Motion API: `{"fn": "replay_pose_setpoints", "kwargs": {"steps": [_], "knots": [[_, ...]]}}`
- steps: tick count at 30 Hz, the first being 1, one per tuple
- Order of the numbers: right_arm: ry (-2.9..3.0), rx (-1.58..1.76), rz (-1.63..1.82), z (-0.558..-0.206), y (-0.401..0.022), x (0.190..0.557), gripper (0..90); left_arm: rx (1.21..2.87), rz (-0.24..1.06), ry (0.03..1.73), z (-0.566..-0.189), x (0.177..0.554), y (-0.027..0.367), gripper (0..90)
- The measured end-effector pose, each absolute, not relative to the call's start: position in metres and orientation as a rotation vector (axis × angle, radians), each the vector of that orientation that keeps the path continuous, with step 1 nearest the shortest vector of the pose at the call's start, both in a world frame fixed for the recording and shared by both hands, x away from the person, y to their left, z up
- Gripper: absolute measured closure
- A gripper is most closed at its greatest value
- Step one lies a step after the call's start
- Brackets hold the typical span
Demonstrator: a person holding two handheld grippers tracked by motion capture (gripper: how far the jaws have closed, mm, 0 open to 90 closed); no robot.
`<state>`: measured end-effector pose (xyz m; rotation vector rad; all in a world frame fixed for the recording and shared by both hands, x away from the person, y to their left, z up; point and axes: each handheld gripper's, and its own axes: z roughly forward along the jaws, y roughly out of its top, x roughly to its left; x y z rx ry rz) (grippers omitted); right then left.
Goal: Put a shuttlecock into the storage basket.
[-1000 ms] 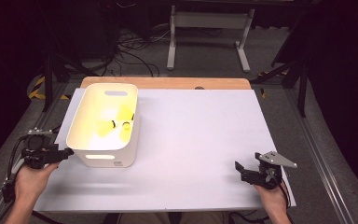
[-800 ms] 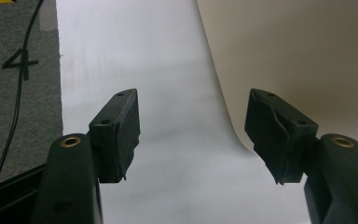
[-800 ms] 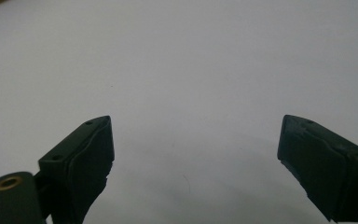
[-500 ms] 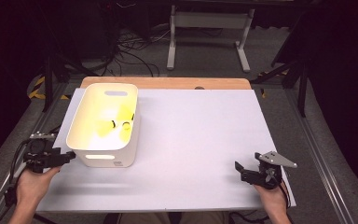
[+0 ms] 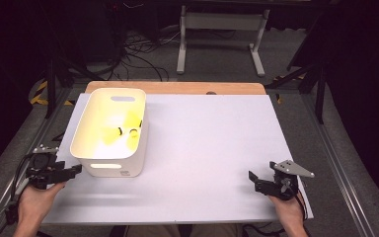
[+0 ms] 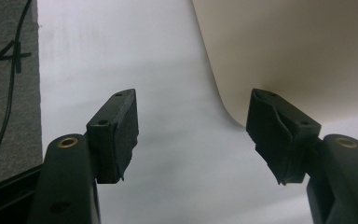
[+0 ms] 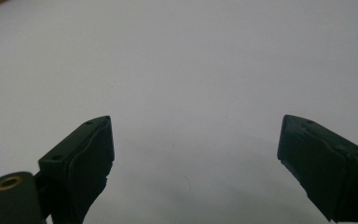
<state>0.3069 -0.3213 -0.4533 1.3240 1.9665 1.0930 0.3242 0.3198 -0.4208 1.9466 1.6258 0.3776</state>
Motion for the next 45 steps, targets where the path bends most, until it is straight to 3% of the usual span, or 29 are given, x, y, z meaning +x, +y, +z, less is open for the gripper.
{"fn": "replay_pose_setpoints", "kwargs": {"steps": [45], "knots": [[1.964,1.322,1.096,-0.453,-0.321,0.306,11.3,1.873,0.42,1.413,-0.438,0.289,0.29,29.9]]}}
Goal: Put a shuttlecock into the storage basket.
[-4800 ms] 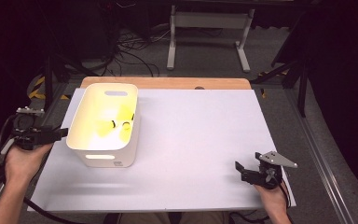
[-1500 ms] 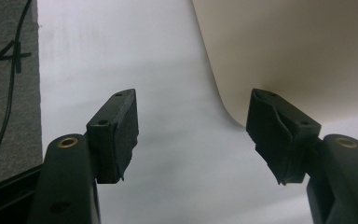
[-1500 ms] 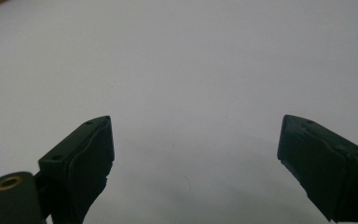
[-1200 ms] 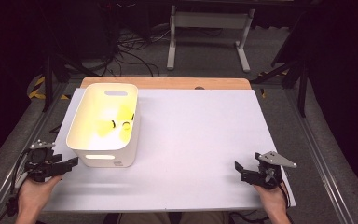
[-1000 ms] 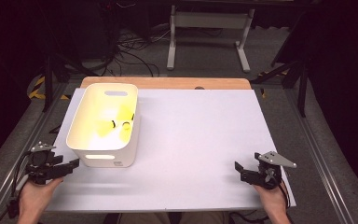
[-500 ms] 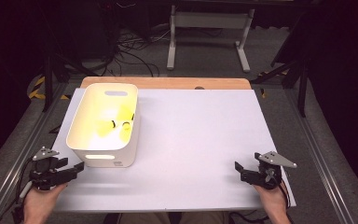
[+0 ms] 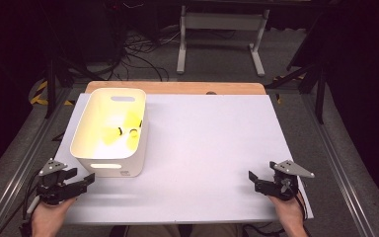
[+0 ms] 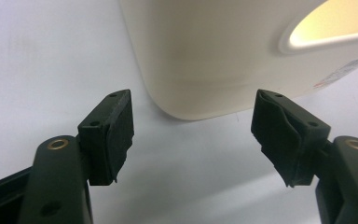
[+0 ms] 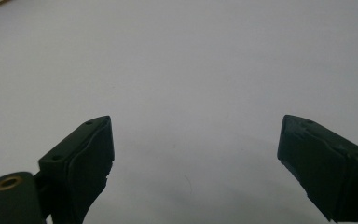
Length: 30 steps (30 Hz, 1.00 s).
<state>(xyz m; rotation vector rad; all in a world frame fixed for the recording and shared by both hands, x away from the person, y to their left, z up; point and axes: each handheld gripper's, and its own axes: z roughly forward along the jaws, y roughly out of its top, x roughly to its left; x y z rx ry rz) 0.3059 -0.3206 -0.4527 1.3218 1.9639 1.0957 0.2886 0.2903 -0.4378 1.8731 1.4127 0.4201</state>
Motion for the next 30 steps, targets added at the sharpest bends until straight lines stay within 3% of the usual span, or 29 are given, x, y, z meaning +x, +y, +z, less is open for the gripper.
{"fn": "replay_pose_setpoints", "kwargs": {"steps": [30], "knots": [[1.986,1.287,1.115,-0.451,-0.314,0.292,11.5,1.723,0.484,1.324,-0.456,0.275,0.289,24.2]]}}
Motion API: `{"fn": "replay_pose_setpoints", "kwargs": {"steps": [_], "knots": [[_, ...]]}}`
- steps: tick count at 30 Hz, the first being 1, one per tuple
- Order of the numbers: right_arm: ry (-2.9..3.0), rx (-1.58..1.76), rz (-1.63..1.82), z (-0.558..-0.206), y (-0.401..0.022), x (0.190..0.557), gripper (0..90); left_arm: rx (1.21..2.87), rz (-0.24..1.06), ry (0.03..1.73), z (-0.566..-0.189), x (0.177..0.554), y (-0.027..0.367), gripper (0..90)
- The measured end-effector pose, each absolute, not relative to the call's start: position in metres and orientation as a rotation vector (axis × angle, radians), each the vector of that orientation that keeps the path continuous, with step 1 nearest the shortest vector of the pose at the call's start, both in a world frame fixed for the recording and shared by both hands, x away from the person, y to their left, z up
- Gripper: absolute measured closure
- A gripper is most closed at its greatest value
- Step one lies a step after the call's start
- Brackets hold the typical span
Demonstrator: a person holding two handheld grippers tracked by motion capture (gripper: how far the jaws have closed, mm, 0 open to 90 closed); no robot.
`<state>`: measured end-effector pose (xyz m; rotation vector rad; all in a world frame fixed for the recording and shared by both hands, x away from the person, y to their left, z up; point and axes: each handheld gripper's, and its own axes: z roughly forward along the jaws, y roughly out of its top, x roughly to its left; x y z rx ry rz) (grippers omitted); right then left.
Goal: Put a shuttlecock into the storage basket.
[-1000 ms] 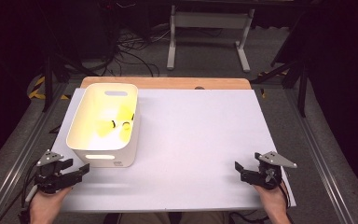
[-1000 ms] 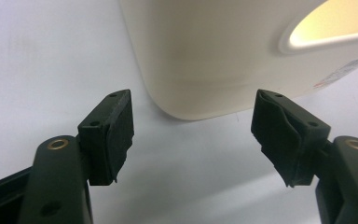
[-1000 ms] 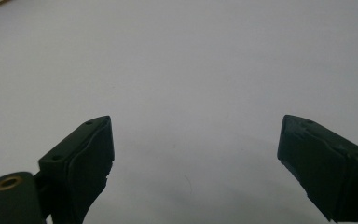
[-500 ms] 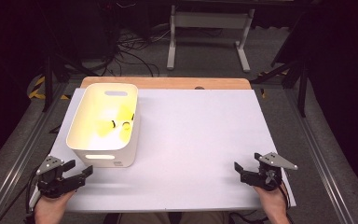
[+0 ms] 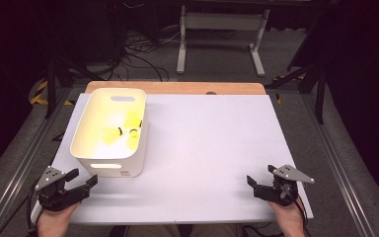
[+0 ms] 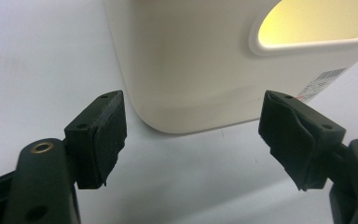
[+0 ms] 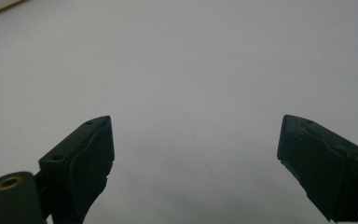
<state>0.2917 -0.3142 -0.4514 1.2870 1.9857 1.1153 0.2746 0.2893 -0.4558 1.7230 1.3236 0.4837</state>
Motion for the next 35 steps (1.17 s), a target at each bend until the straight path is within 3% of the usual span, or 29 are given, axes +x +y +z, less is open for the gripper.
{"fn": "replay_pose_setpoints", "kwargs": {"steps": [35], "knots": [[2.017,1.28,1.144,-0.454,-0.316,0.278,11.2,1.731,0.459,1.314,-0.46,0.277,0.289,24.5]]}}
